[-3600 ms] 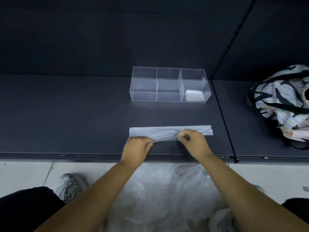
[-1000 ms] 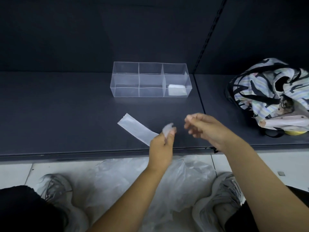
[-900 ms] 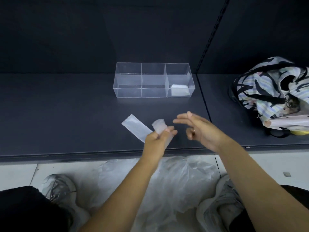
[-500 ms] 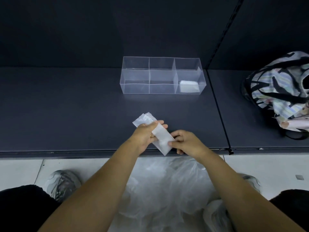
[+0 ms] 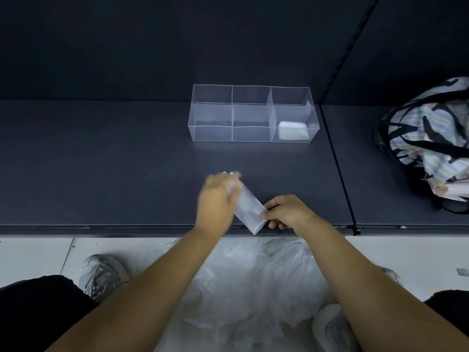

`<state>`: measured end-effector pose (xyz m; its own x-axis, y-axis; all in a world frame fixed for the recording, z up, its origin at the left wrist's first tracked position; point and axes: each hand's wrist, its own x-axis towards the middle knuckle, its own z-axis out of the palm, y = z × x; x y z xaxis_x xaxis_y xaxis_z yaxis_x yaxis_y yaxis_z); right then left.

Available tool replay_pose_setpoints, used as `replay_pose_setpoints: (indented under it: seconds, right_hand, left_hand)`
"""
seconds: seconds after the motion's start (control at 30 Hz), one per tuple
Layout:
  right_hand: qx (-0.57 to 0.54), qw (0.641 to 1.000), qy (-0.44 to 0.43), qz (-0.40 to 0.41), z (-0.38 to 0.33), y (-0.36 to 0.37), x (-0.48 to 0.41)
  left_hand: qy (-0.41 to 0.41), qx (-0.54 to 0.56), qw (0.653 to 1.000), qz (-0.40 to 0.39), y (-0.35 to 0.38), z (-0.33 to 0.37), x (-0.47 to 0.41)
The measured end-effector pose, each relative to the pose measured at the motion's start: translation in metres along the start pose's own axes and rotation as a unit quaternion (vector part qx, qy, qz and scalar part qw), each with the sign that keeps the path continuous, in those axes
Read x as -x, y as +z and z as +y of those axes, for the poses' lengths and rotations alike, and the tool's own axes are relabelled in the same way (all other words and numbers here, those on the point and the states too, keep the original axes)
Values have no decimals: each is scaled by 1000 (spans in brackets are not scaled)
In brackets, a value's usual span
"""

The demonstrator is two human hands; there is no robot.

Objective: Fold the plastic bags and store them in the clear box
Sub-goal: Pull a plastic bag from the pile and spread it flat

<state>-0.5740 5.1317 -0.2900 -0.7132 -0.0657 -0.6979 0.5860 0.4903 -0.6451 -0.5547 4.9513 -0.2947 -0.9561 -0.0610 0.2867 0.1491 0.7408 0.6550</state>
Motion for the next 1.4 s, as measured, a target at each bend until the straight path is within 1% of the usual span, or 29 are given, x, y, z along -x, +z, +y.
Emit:
replay_pose_setpoints:
  seconds: [0.03, 0.07, 0.1, 0.13, 0.17, 0.23, 0.37, 0.43, 0.5, 0.6, 0.67, 0.77, 0.8, 0.87, 0.93, 1.03, 1.13, 1.2, 1.3, 1.33, 1.37, 1.4]
  right_hand:
    - [11, 1000, 1, -4, -2, 0, 0]
    - [22, 1000, 2, -9, -3, -1, -1]
    - [33, 999, 1, -13, -4, -2, -1]
    - [42, 999, 1, -15, -6, -2, -1]
    - [52, 999, 1, -16, -7, -2, -1]
    - [70, 997, -3, -13, -10, -3, -1]
    - [81, 997, -2, -9, -14, -2, 2]
    - [67, 998, 6, -9, -15, -1, 4]
    - [8, 1000, 15, -12, -18, 0, 8]
    - [-108, 994, 22, -16, -27, -3, 13]
    - [-120, 993, -5, -5, -33, -6, 16]
    - [-57, 993, -96, 35, -31, -13, 13]
    - [-39, 991, -124, 28, -30, -14, 11]
    - [-23, 987, -156, -18, -25, -10, 7]
    - [-20, 985, -164, -48, -21, 1, 0]
    - [-26, 985, -165, -44, -21, 16, -11]
    - [-33, 988, -148, 19, -24, 24, -21]
    - [-30, 989, -130, 59, -28, 28, -26]
    - [-7, 992, -93, 87, -36, 32, -31]
    - [1, 993, -80, 91, -39, 33, -33]
    - [11, 993, -67, 93, -42, 33, -34]
    - [24, 994, -55, 93, -45, 33, -34]
  left_hand:
    - [78, -7, 995, -62, 5, 5, 15]
    - [117, -9, 984, -134, 10, 7, 29]
    - [129, -19, 971, -199, 13, 7, 40]
    - [130, -41, 963, -234, 17, 3, 49]
    - [125, -72, 959, -242, 20, -3, 55]
    - [106, -104, 963, -226, 23, -9, 62]
    - [91, -101, 974, -180, 23, -3, 63]
    - [82, -88, 979, -165, 22, -3, 63]
    - [55, -61, 985, -151, 21, -2, 59]
    - [24, -30, 994, -104, 19, 3, 52]
    - [-12, -18, 995, -98, 14, 5, 47]
    - [-79, -8, 991, -109, 7, 1, 38]
    - [-95, -2, 989, -111, 6, -1, 34]
    - [-123, 11, 985, -120, 4, -3, 26]
    - [-145, 38, 979, -135, 3, -7, 17]
    - [-196, 97, 964, -154, 3, -16, 5]
    - [-273, 180, 933, -148, 4, -22, -4]
    - [-318, 208, 915, -134, 7, -26, -12]
    - [-389, 261, 880, -83, 9, -27, -20]
    - [-391, 246, 886, -51, 9, -28, -20]
    - [-369, 192, 909, -11, 8, -29, -18]
    - [-321, 119, 939, 28, 7, -29, -15]
